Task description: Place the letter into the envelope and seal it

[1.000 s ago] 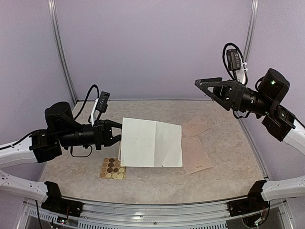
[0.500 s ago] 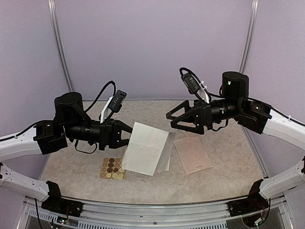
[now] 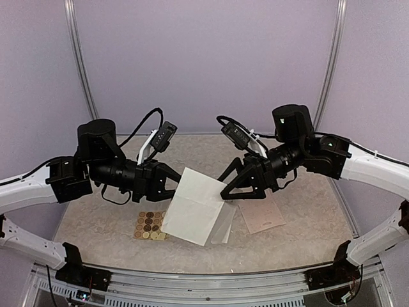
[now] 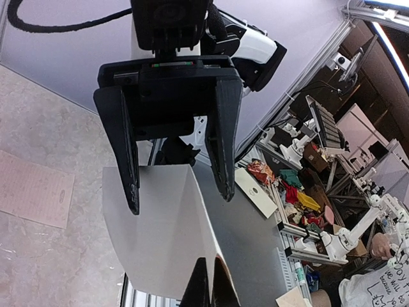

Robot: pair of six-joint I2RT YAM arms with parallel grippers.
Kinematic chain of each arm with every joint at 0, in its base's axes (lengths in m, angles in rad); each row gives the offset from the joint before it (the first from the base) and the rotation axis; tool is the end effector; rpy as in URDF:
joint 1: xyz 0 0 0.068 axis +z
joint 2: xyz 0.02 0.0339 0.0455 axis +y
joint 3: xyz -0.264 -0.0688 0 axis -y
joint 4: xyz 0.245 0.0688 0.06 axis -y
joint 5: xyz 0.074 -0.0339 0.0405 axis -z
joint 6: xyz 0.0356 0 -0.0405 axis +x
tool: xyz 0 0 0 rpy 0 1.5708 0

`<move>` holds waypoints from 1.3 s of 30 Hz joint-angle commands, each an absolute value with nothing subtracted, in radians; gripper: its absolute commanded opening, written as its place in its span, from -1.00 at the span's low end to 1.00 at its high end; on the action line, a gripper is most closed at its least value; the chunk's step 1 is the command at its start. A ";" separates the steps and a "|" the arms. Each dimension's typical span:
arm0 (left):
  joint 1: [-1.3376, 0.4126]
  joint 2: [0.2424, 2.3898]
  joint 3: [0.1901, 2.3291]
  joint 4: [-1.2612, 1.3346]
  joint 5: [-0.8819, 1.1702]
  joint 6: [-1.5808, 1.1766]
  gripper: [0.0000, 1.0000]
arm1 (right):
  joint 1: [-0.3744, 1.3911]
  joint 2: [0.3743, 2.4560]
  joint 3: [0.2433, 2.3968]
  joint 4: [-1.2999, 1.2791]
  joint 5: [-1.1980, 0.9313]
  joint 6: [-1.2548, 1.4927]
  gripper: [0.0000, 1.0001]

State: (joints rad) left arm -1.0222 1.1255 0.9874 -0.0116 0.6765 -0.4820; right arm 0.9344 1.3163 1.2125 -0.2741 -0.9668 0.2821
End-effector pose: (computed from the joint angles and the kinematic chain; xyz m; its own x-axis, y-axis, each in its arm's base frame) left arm 0.1154 -0.2316 0.3623 -0.5270 0.1691 -0.8329 0.8395 -0.0487 -0.5411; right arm 0.1494 0.2515 0.3685 -0.4643 -0.3623 -0.8082 -0.8143 -0.1841 0.5504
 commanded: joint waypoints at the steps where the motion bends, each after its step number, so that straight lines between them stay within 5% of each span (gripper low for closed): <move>1: -1.026 1.126 1.031 -0.065 0.683 -0.442 -1.00 | 0.948 1.293 1.206 -0.350 -1.012 0.242 0.08; 8: -1.025 1.122 1.037 -0.077 0.636 -0.428 -1.00 | 0.948 1.244 1.154 -0.343 -1.006 0.250 -0.22; 18: -1.019 1.102 1.029 -0.086 0.561 -0.423 -1.00 | 0.947 1.181 1.074 -0.224 -0.976 0.322 -1.00; 23: -0.997 1.047 1.043 -0.218 0.254 -0.401 -0.32 | 0.945 1.166 1.070 -0.303 -0.739 0.329 -1.00; 28: -0.958 0.940 1.019 -0.293 -0.009 -0.423 0.03 | 0.890 1.162 1.048 -0.354 -0.555 0.397 -1.00; 39: -0.984 0.885 0.927 -0.184 0.043 -0.474 0.16 | 0.821 1.164 1.051 -0.356 -0.562 0.479 -1.00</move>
